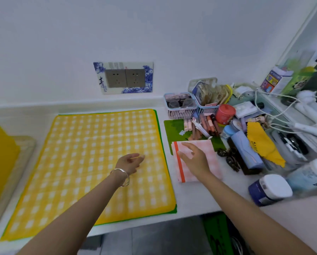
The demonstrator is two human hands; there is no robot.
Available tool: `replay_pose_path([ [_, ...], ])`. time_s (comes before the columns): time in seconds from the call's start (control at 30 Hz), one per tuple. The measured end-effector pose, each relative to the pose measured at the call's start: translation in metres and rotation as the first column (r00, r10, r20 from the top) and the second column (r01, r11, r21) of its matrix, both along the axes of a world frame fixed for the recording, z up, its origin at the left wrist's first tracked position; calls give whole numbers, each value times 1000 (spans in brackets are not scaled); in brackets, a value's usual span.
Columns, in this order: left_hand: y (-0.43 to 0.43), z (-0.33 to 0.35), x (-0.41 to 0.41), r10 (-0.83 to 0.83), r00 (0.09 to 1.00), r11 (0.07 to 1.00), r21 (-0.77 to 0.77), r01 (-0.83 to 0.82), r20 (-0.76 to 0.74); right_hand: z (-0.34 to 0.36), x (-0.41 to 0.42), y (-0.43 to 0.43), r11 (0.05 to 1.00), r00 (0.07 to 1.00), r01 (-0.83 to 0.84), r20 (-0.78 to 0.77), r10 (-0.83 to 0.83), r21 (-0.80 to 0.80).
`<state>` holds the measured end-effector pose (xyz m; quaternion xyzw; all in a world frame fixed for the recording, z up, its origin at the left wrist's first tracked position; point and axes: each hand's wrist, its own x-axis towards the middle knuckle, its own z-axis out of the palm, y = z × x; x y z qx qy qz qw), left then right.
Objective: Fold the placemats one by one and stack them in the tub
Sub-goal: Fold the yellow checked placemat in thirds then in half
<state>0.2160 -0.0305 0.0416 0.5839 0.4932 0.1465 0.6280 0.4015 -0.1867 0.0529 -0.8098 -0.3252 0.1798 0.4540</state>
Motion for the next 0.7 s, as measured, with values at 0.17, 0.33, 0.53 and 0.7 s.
replay_pose_path([
  [0.17,22,-3,-94,-89,977,972,198,129,-196,-12,-93,33,980,972,-195,-138,189,-37],
  [0.33,33,-16,-172,-179,927,925,265,273,-329,-34,-171,50,932,909,-355,-259,326,-72],
  [0.53,29,-33,-227,-339,836,812,314,492,-433,-62,-229,52,884,854,-454,-337,396,-111],
  [0.7,31,-50,-249,-424,789,741,331,585,-444,-73,-244,43,876,884,-445,-248,396,-188],
])
